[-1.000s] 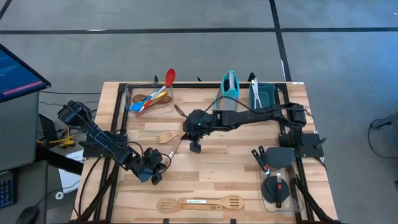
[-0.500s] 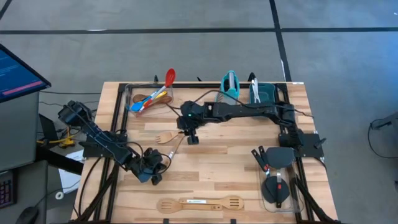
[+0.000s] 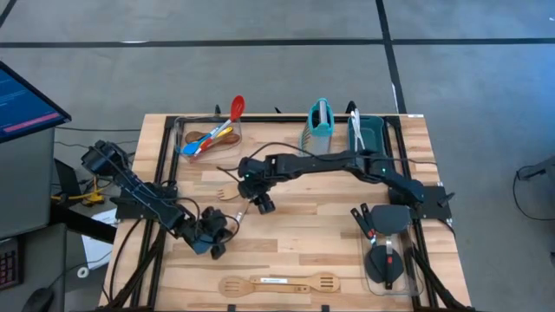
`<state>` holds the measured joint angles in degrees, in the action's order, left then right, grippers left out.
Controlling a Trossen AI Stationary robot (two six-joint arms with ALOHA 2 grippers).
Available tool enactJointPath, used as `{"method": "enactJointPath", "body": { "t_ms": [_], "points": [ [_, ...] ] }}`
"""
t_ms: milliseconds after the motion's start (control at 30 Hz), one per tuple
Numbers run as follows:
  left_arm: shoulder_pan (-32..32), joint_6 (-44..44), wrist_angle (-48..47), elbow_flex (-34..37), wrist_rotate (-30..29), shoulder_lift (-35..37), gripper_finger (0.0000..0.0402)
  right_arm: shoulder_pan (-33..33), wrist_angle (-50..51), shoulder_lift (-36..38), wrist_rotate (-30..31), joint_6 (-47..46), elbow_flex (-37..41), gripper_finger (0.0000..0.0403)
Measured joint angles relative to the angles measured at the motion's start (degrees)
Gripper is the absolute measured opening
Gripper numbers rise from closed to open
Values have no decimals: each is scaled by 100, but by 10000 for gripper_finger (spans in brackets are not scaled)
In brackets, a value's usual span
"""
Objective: Pick & Place Kitchen Items
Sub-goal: Put the wooden spoon into the left transparent bin
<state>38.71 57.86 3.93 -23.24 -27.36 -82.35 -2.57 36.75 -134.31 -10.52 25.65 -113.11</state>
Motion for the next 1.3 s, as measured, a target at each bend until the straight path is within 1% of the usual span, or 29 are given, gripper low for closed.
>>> {"method": "enactJointPath", "body": {
  "t_ms": [33,100,200,367,467,567,667,733,800,900,1000,1067,1167,1233,1300],
  "points": [
    [-13,-98,58,0,21,-4,1,8,-42,-41,0,-5,-22,178],
    [-72,-242,137,4,45,-4,1,32,259,-38,59,-45,-20,167],
    [-223,-378,184,4,115,-4,1,21,446,18,162,-169,-21,146],
    [-502,-812,400,2,111,-4,1,-43,789,292,162,-486,-32,109],
    [-700,-1039,652,2,113,-4,1,-61,990,400,160,-611,-30,93],
    [-887,-1424,1074,0,228,-168,1,-57,1137,488,160,-753,-30,82],
    [-1084,-1630,1605,-4,501,-576,1,-55,1266,555,157,-887,-30,73],
    [-1158,-1799,1804,-2,536,-781,1,-49,1317,574,157,-964,-27,69],
    [-1181,-1956,2051,-2,496,-797,1,-40,1414,576,157,-1001,-27,66],
    [-1180,-2249,2167,-10,419,-446,1,-40,1553,576,155,-1062,-25,62],
    [-1180,-2519,1973,-22,182,26,1,-32,1649,576,156,-1114,-25,55],
    [-1222,-2548,1555,-28,16,222,1,-6,1664,576,157,-1176,-25,42],
    [-1315,-2113,704,-11,-78,297,1,72,1692,576,141,-1178,-25,8],
    [-1378,-1853,446,1,-111,298,1,126,1672,576,138,-1205,-25,7],
    [-1410,-1718,400,73,-269,298,1,184,1659,576,138,-1206,-25,6]
  ]
}}
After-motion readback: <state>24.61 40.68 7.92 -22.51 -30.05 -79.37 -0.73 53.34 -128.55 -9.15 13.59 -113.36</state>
